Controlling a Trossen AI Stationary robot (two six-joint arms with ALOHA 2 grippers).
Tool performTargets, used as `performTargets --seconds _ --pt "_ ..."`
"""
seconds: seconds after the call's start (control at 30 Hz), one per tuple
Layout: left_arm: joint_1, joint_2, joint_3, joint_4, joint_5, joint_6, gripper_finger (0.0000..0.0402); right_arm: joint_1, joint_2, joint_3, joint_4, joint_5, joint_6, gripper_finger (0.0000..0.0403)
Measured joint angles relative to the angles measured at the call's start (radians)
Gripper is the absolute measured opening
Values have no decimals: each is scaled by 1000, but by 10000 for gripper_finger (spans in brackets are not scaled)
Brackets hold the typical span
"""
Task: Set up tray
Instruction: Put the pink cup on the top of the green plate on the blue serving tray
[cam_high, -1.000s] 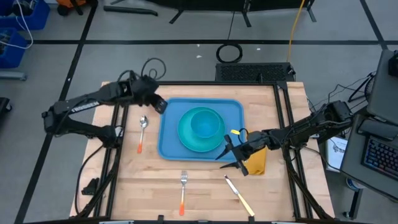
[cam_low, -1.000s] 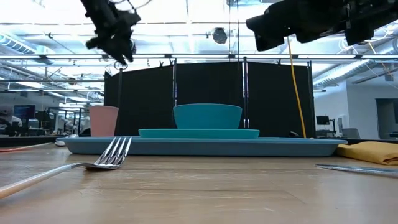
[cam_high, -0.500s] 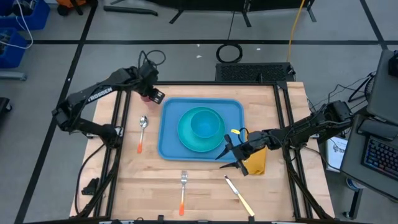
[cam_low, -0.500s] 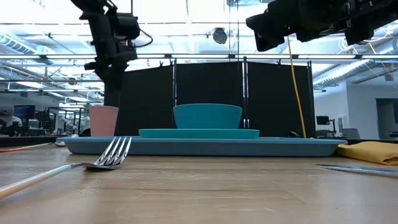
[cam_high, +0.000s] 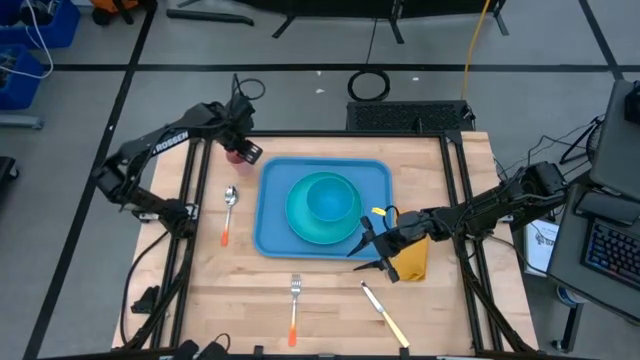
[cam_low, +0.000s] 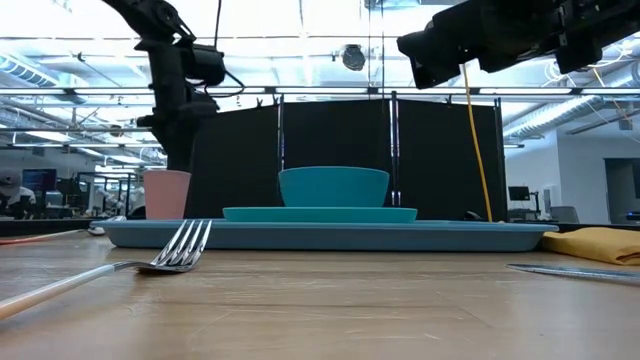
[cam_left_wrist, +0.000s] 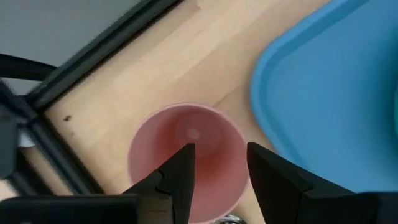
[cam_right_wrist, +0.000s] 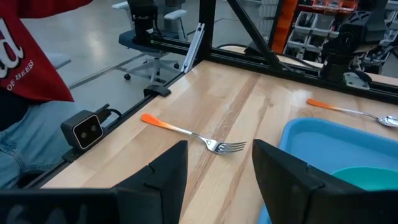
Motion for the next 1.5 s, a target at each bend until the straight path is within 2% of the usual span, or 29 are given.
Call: performTargets --seconds 1.5 --pt "0 24 -34 24 42 31 150 0 0 -21 1 6 41 169"
